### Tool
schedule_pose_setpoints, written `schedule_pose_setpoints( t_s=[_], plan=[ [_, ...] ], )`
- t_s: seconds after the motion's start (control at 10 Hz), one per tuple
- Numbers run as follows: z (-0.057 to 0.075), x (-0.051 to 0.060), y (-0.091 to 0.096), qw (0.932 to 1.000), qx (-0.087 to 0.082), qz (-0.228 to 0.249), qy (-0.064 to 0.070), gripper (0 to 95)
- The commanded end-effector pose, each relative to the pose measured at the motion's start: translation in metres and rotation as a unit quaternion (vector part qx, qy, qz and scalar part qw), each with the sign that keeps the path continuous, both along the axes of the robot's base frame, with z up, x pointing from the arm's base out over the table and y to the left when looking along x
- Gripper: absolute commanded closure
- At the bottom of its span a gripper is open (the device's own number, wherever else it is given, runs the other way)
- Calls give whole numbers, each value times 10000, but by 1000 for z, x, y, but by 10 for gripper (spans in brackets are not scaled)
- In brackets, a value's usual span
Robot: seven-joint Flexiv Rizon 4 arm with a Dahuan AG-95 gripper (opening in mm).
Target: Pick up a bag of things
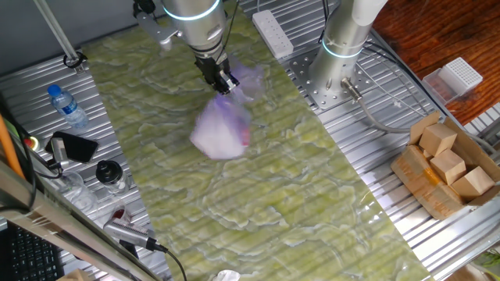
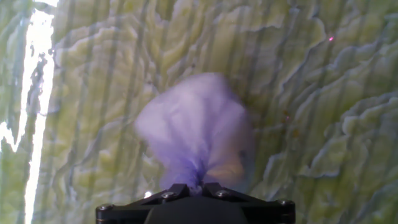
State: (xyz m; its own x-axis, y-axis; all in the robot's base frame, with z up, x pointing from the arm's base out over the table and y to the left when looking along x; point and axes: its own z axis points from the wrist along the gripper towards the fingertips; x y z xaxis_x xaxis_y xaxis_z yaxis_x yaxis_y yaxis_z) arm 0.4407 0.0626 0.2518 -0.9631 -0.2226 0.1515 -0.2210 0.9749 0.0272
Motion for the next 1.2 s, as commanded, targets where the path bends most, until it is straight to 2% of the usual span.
schedule_pose_setpoints(
  t_s=[0.1, 0.5, 0.6, 1.0, 1.2],
  plan=[
    [1, -2, 0, 9999, -19, -150, -23, 950],
    [1, -2, 0, 9996, -42, -278, -90, 950],
    [1, -2, 0, 9996, -33, -240, -167, 950],
    [1, -2, 0, 9974, 34, 15, -718, 950],
    [1, -2, 0, 9964, 19, -19, -848, 950]
  ],
)
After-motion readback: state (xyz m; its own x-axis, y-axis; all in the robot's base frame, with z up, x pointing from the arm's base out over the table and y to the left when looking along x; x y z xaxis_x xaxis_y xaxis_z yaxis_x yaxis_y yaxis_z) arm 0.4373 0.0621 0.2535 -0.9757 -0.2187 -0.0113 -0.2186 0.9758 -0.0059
